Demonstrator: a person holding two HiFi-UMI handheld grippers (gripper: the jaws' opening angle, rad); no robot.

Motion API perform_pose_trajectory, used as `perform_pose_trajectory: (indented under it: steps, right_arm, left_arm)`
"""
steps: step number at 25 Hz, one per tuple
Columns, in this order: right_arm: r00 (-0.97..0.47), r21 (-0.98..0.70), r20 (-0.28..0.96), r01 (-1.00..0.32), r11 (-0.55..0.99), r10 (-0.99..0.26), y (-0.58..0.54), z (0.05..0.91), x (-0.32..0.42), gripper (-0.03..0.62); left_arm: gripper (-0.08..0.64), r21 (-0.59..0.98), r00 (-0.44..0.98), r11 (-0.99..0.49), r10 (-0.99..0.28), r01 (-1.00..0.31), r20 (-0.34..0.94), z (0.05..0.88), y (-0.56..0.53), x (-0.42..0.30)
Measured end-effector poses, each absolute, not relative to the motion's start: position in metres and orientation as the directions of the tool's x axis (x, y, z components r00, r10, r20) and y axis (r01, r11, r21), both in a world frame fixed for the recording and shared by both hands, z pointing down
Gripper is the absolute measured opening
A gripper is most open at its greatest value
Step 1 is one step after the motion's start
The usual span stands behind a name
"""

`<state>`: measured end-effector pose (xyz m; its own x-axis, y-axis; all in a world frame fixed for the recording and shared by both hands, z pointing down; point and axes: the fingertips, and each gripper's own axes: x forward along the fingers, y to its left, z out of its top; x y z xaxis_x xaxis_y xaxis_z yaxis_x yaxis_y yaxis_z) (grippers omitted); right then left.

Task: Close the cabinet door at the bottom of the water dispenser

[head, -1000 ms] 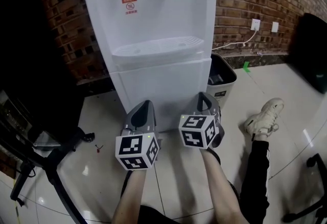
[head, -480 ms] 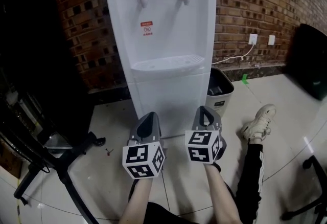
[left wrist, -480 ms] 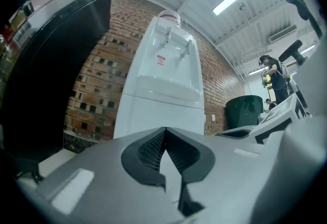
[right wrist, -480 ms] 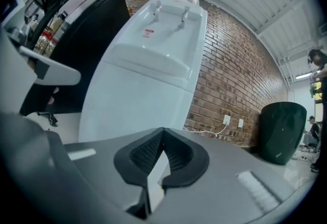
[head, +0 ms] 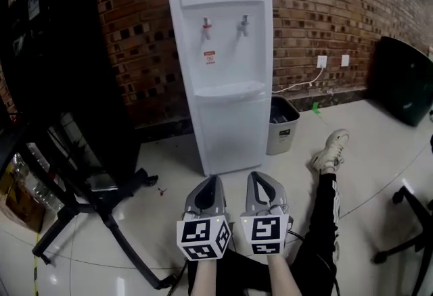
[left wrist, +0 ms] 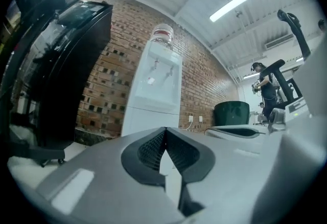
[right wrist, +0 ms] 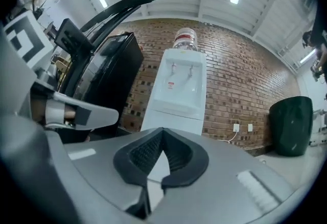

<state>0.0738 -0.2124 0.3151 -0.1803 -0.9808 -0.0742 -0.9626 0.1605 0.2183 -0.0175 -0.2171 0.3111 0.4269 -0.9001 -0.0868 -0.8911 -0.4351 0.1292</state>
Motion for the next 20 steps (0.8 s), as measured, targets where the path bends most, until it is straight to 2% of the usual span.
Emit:
perform_pose_trajectory:
  steps: [4, 8, 20]
  right_arm:
    - [-0.178, 0.115, -0.044, -0.978, 0.172, -0.983, -0.163, 0.327, 0.065, 0.005]
    - [-0.191, 0.118, -0.046, -0.976, 0.185, -0.980, -0.138, 0.326, 0.062, 0.005]
    - [-0.173, 0.118, -0.094, -0.980, 0.161, -0.980, -0.132, 0.304, 0.080, 0.005]
  left_arm:
    - [0.017, 0.200, 0.385, -0.400, -0.916, -0.894, -0.112, 0.318, -0.179, -0.029]
    - [0.016, 0.275, 0.328, -0.352, -0.936, -0.895, -0.132, 0.324, -0.152, -0.044]
    - [0.011, 0.256, 0.293, -0.322, -0.945, -0.912, -0.144, 0.319, -0.142, -0.066]
